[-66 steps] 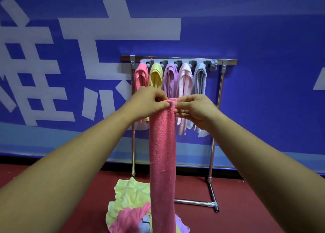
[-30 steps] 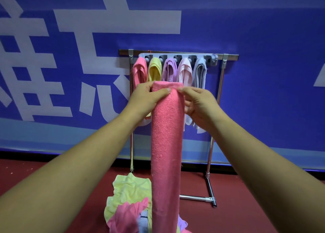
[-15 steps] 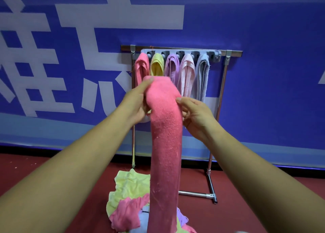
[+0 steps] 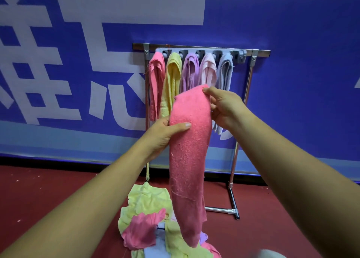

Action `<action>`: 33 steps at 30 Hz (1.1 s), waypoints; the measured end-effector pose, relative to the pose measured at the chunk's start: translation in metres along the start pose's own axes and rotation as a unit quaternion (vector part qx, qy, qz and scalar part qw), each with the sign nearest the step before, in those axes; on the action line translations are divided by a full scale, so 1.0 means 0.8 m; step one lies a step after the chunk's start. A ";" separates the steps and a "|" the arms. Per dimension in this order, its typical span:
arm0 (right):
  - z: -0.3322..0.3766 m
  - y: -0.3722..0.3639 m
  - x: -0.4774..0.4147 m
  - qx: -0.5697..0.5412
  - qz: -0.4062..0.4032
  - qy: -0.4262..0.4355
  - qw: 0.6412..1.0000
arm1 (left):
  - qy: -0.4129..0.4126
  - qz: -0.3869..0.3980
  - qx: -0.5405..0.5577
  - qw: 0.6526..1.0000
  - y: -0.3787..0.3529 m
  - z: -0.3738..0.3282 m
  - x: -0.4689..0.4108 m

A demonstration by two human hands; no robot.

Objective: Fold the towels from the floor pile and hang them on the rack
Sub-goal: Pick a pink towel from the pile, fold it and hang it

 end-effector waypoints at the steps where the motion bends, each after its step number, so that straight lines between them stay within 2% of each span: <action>1: -0.002 0.001 -0.003 -0.007 -0.002 -0.007 1.000 | -0.004 -0.007 0.002 1.000 -0.002 -0.003 -0.002; 5: -0.016 0.000 -0.003 0.000 0.027 -0.038 0.999 | -0.014 -0.039 -0.014 0.999 -0.002 -0.013 -0.007; 9: -0.044 -0.009 0.018 0.009 0.134 -0.083 0.988 | -0.021 -0.082 0.013 0.996 0.010 -0.014 -0.009; 14: -0.091 -0.007 0.037 0.035 0.215 -0.094 0.972 | -0.025 -0.129 0.030 0.991 0.027 -0.010 -0.012; 19: -0.118 0.008 0.037 0.074 0.201 -0.075 0.974 | -0.017 -0.153 0.013 0.988 0.040 -0.012 -0.011; 27: -0.084 0.001 0.035 0.081 0.156 0.013 0.984 | 0.028 -0.172 0.022 0.984 0.047 -0.006 -0.011; 33: -0.071 0.014 0.023 0.175 0.084 0.067 0.979 | -0.007 -0.174 0.049 0.983 0.045 -0.009 -0.012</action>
Point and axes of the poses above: each hand's wrist, its own x-axis away from the middle knuckle, its own y-axis out of the back of the hand, z = x × y, the point moved 9 cm from there along -x, towards the middle knuckle, and after that the axes turned 2 degrees about z, right-handed, at the moved point
